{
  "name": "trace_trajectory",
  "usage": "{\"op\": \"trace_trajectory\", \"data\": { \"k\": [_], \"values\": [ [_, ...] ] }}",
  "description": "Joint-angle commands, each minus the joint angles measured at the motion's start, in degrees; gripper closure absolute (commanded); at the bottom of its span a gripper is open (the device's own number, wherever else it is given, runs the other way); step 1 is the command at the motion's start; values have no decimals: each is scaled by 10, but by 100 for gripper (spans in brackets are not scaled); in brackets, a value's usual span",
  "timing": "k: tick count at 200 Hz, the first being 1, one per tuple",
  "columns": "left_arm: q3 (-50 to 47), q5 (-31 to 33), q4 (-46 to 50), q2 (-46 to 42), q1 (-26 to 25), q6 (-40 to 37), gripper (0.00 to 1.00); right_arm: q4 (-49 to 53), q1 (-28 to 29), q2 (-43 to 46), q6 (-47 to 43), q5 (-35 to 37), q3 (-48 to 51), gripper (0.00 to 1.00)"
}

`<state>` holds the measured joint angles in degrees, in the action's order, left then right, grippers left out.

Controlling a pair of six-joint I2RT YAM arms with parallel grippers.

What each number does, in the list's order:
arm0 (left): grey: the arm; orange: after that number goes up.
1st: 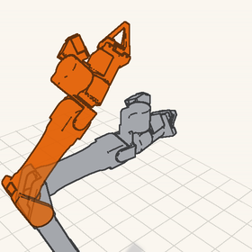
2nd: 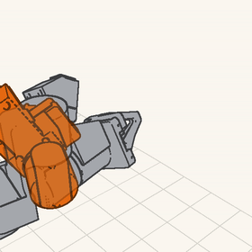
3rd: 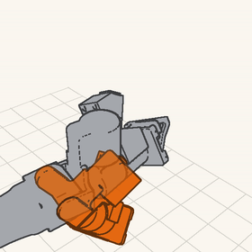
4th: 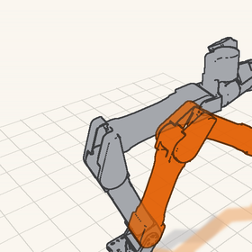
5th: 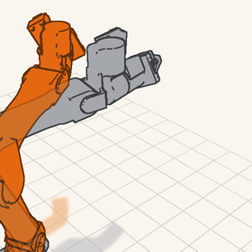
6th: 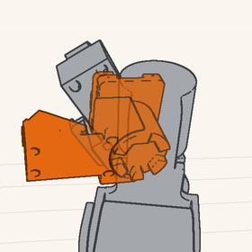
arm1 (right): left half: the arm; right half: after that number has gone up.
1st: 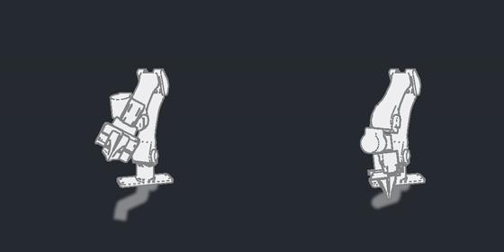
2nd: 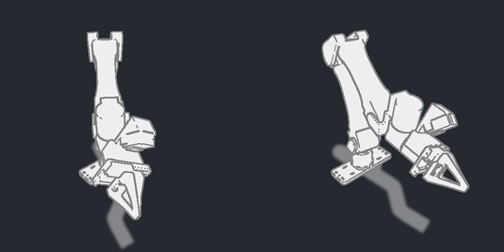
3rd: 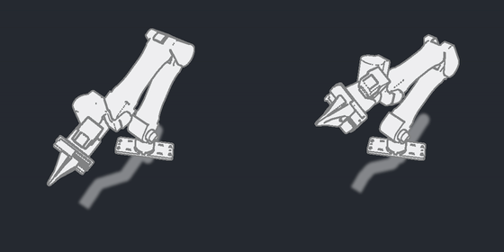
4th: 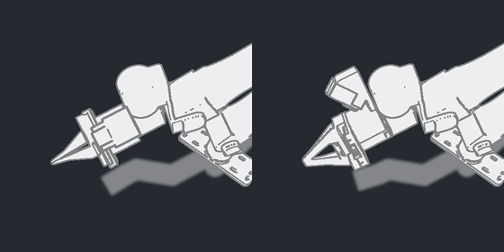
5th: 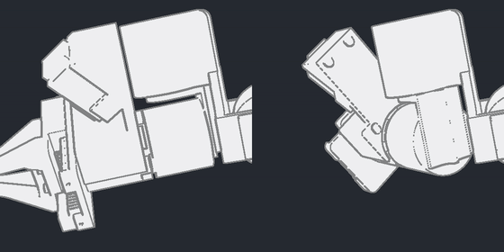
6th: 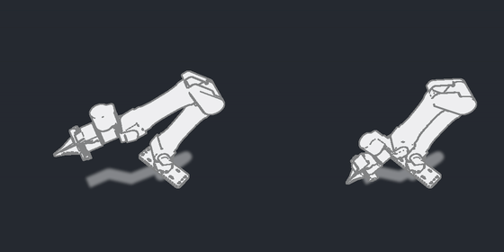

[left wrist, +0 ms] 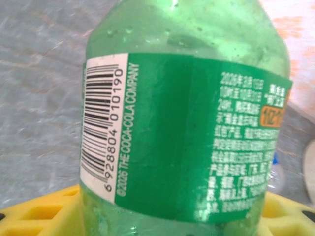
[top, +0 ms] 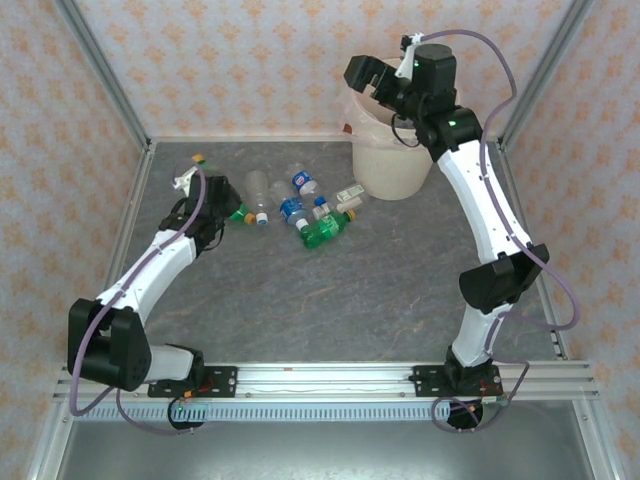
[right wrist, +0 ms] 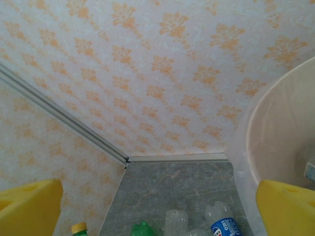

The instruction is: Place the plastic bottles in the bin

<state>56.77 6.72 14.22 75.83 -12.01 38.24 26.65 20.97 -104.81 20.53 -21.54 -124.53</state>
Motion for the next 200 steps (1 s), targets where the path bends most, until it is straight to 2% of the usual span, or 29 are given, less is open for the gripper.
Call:
{"op": "trace_trajectory", "data": {
  "k": [1,46,103,145,176,200],
  "values": [
    [16,24,-43,-24,-36,-63,44,0,5,6,-29,28,-20,0],
    [35,-20,-91,-34,-92,-104,44,-31,5,31,-24,-17,24,0],
    [94,-73,-116,-9,-165,-172,43,-12,10,8,-9,-164,7,19],
    [135,-127,-109,21,-187,-202,43,14,37,8,-41,-187,3,26],
    [151,-131,-104,30,-207,-220,43,22,47,8,-43,-197,16,39],
    [166,-147,-92,42,-209,-225,44,31,52,5,-40,-211,16,44]
  ]
}}
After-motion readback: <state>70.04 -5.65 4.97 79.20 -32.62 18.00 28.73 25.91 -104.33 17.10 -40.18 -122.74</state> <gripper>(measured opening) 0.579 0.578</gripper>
